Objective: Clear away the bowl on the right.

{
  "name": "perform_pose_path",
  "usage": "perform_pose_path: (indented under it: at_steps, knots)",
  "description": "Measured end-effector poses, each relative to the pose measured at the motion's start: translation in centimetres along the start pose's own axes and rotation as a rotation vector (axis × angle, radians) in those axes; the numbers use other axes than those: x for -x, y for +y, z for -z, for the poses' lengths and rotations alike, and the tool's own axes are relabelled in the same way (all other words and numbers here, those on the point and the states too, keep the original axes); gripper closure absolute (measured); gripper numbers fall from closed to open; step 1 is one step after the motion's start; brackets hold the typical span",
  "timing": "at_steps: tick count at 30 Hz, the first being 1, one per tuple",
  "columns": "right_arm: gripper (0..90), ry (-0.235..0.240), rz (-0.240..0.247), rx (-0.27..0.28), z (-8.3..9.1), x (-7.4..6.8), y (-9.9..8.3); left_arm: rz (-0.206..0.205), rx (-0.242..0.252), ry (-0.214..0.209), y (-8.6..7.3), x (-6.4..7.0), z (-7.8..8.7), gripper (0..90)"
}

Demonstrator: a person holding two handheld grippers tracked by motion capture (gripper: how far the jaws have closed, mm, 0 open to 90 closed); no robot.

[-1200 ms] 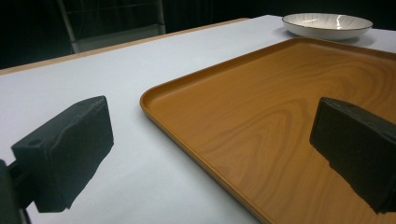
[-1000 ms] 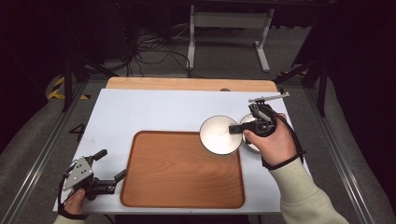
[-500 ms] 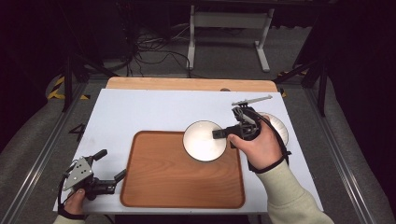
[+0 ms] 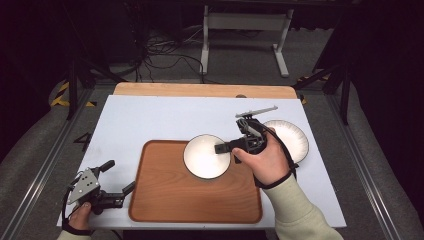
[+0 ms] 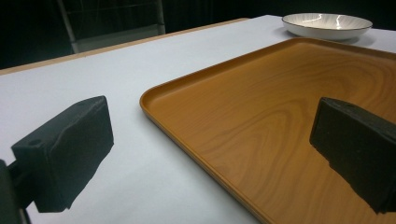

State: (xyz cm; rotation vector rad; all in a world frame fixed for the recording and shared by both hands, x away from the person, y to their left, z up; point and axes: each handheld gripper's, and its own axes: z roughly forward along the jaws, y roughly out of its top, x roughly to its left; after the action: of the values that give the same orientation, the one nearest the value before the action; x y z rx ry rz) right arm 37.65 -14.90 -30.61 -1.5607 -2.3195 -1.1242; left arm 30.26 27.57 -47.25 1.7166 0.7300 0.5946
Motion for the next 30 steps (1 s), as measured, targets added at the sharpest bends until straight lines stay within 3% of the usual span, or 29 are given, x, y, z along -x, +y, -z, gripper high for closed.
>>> perform_pose_path:
  at_steps: [9, 30]
  knots:
    - [77.7, -0.002, 0.001, -0.027, -2.2, -0.2, -0.3, -0.010, 0.003, 0.002, 0.0, 0.1, 0.0, 0.2]
    - [77.8, -0.062, -0.016, -0.077, -7.5, 2.0, -1.3, -0.013, 0.004, 0.002, 0.0, 0.1, 0.0, 0.2]
